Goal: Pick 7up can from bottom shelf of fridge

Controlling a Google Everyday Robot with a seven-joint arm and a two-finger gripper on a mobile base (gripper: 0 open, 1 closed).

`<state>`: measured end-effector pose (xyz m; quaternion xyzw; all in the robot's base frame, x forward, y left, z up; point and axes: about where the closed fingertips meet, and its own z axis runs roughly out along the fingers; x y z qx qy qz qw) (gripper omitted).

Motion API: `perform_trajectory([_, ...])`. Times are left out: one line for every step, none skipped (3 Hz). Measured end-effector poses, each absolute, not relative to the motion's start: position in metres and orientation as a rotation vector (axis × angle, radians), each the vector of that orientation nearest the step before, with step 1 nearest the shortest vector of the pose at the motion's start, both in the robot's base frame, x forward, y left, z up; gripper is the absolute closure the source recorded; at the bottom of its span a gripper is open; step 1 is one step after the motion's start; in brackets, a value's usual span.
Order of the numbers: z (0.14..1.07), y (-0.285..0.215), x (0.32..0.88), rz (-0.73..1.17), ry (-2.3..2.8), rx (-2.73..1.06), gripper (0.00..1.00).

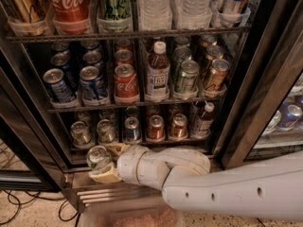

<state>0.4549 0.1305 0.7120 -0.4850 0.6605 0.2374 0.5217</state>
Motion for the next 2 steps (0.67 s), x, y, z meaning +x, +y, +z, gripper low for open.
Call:
perform_trajectory([0.7133, 0.1313, 0.4541, 0.588, 1.596, -1.147, 1.00])
perform_trajectory([0.7109, 0.1348, 0.4496, 0.611, 1.582, -1.190, 1.00])
